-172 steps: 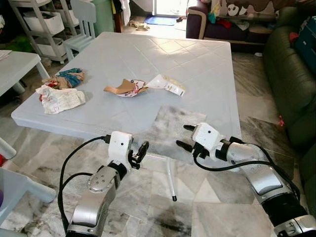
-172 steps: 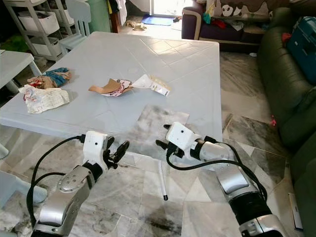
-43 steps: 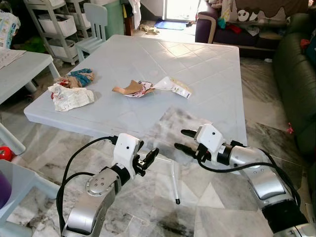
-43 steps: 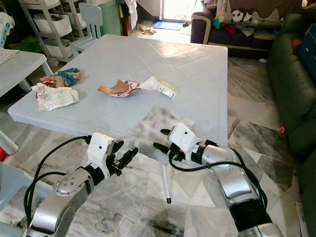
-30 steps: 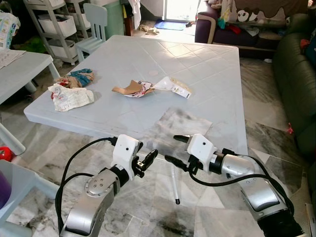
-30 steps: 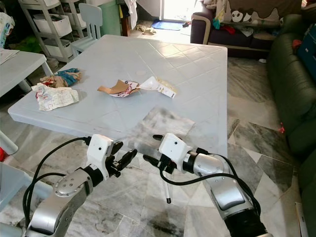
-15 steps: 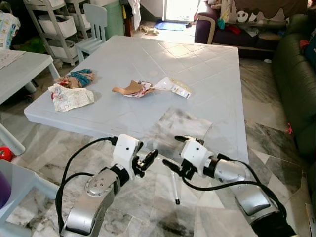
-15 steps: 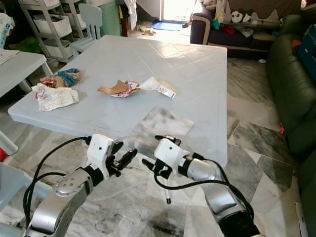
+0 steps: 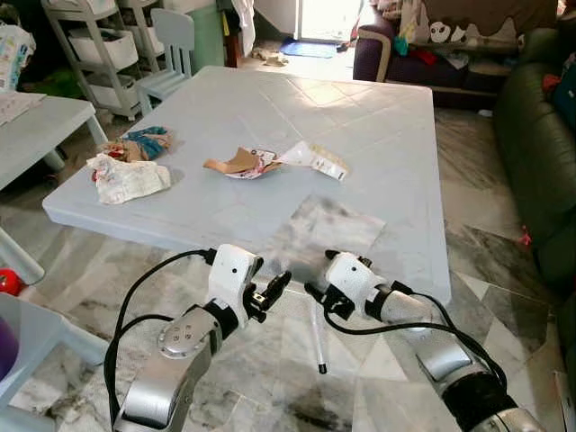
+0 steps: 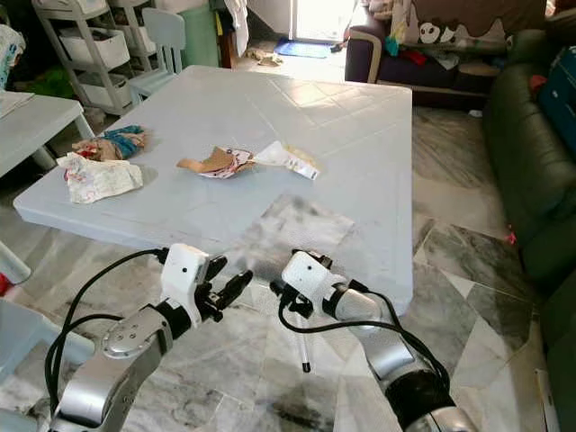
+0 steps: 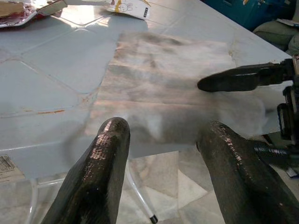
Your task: Picking trash to rubbish bin
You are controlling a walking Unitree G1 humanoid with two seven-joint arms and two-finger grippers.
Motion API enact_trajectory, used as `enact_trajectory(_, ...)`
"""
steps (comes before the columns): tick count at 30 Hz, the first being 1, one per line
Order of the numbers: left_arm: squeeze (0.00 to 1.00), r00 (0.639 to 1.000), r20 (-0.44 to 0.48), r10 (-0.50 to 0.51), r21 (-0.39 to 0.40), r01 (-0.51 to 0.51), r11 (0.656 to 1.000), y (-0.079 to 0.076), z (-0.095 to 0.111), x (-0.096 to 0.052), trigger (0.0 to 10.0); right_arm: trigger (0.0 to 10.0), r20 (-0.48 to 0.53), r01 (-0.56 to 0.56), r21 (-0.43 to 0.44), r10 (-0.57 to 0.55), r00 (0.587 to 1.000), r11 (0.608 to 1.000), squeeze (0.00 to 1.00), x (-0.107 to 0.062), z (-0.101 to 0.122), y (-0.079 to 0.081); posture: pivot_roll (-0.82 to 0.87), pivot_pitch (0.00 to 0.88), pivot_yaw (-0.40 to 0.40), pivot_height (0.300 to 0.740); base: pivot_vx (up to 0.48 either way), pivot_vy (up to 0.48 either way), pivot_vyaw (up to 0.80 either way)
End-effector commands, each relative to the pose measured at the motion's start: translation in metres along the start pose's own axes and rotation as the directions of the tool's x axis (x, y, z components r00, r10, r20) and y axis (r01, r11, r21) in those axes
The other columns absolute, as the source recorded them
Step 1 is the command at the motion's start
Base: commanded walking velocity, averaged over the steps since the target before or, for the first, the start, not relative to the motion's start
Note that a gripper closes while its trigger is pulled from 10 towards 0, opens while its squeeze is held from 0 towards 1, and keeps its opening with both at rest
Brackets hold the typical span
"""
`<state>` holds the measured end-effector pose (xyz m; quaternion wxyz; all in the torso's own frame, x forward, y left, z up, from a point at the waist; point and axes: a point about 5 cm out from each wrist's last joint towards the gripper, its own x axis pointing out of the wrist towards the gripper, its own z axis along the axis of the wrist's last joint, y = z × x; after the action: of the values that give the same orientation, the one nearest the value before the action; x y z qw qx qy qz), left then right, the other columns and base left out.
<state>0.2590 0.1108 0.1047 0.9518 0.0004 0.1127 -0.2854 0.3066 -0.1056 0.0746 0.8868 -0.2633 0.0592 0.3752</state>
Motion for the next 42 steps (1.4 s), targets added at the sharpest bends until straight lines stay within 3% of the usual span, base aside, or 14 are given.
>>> enact_trajectory(1,0.00,1.000,-0.009,0.003,0.014,-0.002,1.000,0.000,-0.001,0.001,10.0,0.0,-0.030,0.023,0.024,-0.022,0.999,0.999,0.00,-0.001,-0.007,-0.005,-0.06,0.031,-0.039,0.740,0.000,0.000,0.00)
enact_trajectory(10,0.00,1.000,-0.006,0.002,0.010,-0.002,1.000,-0.001,-0.001,0.001,10.0,0.0,-0.013,0.106,0.065,-0.106,0.994,0.992,0.00,0.001,-0.003,-0.022,-0.06,0.031,-0.039,0.740,0.000,0.000,0.00)
enact_trajectory(27,0.00,1.000,0.007,0.013,0.011,-0.013,1.000,0.000,0.001,0.002,10.0,0.0,0.048,0.215,0.289,-0.238,0.970,0.933,0.00,0.004,0.009,-0.044,-0.06,0.029,-0.033,0.740,0.000,0.000,0.00)
enact_trajectory(31,0.00,0.995,0.067,0.070,-0.010,-0.069,0.998,0.005,0.010,0.004,10.0,0.0,0.072,0.254,0.300,-0.287,0.955,0.919,0.00,0.001,0.011,-0.052,-0.06,0.028,-0.029,0.740,0.000,0.000,0.00)
enact_trajectory(34,0.00,0.981,0.124,0.149,-0.059,-0.142,0.988,0.017,0.023,0.006,10.0,0.0,0.080,0.290,0.309,-0.329,0.941,0.906,0.00,-0.003,0.012,-0.060,-0.07,0.030,-0.026,0.740,0.000,0.000,0.00)
enact_trajectory(42,0.00,0.969,0.137,0.204,-0.059,-0.198,0.978,0.027,0.025,0.006,10.0,0.0,0.096,0.327,0.317,-0.373,0.923,0.890,0.00,-0.004,0.015,-0.068,-0.06,0.031,-0.019,0.740,0.000,0.000,0.00)
